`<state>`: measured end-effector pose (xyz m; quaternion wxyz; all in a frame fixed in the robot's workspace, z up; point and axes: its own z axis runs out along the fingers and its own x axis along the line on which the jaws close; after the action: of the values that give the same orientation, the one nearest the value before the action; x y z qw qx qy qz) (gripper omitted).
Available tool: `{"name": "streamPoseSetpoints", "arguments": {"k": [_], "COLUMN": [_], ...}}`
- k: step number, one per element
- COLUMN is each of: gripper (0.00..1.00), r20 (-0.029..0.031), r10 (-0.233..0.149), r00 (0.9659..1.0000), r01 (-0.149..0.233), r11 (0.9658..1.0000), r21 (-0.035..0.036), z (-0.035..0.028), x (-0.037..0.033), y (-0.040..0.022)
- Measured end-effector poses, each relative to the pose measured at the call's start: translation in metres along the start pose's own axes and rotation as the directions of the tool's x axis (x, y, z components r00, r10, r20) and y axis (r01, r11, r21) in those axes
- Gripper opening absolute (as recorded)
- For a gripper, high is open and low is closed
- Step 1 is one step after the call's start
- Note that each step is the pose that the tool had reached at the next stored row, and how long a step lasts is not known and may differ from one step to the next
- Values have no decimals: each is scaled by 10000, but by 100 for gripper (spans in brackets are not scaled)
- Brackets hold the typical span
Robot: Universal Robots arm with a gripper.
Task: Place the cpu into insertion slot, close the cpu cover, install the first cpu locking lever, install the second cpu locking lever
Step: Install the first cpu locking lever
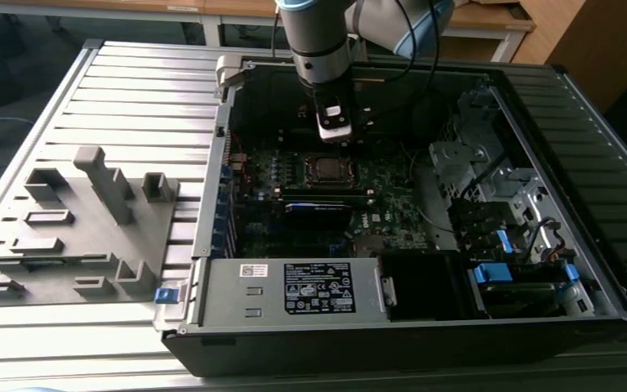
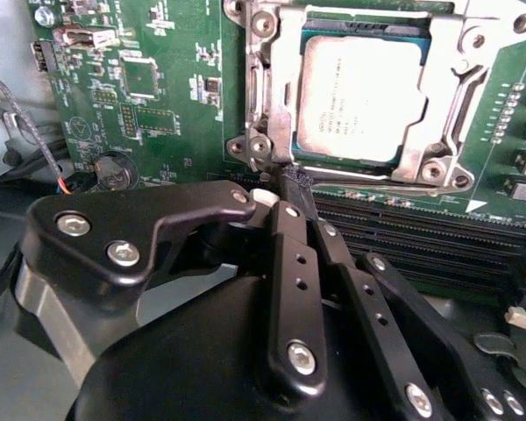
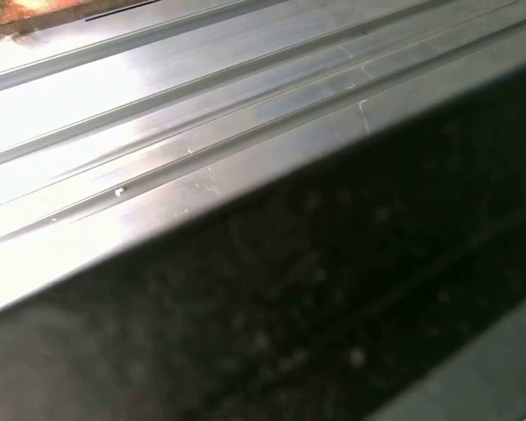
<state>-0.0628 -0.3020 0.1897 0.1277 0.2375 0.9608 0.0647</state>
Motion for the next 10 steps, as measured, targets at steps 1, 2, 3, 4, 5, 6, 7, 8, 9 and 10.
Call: {"name": "streamPoseSetpoints", "arguments": {"k": [1, 2, 3, 4, 5, 6, 7, 8, 9, 10], "gripper": [11, 11, 11, 11, 11, 11, 11, 11, 11, 11], "r20": [0, 0, 2, 1, 0, -1, -1, -1, 0, 0], "r10": [0, 1, 2, 1, 0, -1, 0, -1, 0, 0], "r00": [10000, 10000, 10000, 10000, 10000, 10000, 10000, 10000, 10000, 10000], "r01": [0, -1, -2, -1, 0, 1, 0, 1, 0, 0], "r11": [10000, 10000, 10000, 10000, 10000, 10000, 10000, 10000, 10000, 10000], "r21": [1, -4, -13, -12, -3, 0, -1, -1, -2, -3], "z": [-2, -6, -13, -25, -37, -45, -52, -55, -55, -55], "x": [-1, -2, -4, -7, -9, -11, -12, -13, -13, -13], "y": [1, 3, 6, 8, 9, 10, 11, 12, 12, 12]}}
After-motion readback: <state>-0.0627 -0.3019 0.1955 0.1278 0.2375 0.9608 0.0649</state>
